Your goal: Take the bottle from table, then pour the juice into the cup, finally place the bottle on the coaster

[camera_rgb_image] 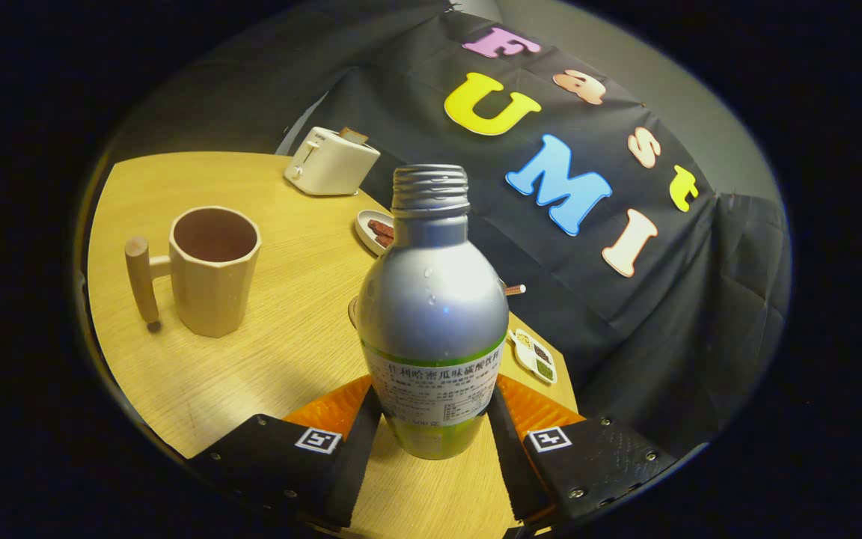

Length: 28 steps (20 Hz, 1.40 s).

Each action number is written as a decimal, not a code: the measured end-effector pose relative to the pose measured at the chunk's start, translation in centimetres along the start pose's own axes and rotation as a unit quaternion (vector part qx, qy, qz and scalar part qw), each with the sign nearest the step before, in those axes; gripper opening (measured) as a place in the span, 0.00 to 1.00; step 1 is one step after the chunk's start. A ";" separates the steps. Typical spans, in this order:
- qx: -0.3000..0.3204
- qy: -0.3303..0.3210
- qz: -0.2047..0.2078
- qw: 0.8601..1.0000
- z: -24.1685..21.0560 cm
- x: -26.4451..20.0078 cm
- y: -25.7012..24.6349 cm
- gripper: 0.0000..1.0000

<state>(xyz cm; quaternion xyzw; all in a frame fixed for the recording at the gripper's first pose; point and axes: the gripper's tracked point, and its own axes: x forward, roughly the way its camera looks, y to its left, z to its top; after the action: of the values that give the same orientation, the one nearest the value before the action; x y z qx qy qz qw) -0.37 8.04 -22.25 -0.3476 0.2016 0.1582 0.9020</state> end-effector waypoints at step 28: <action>-0.300 0.046 0.013 0.953 2.2 1.6 3.8 0.76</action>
<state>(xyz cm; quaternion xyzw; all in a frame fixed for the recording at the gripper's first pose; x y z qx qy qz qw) 0.03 12.48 -23.62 -0.6066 0.1909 0.2066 0.7435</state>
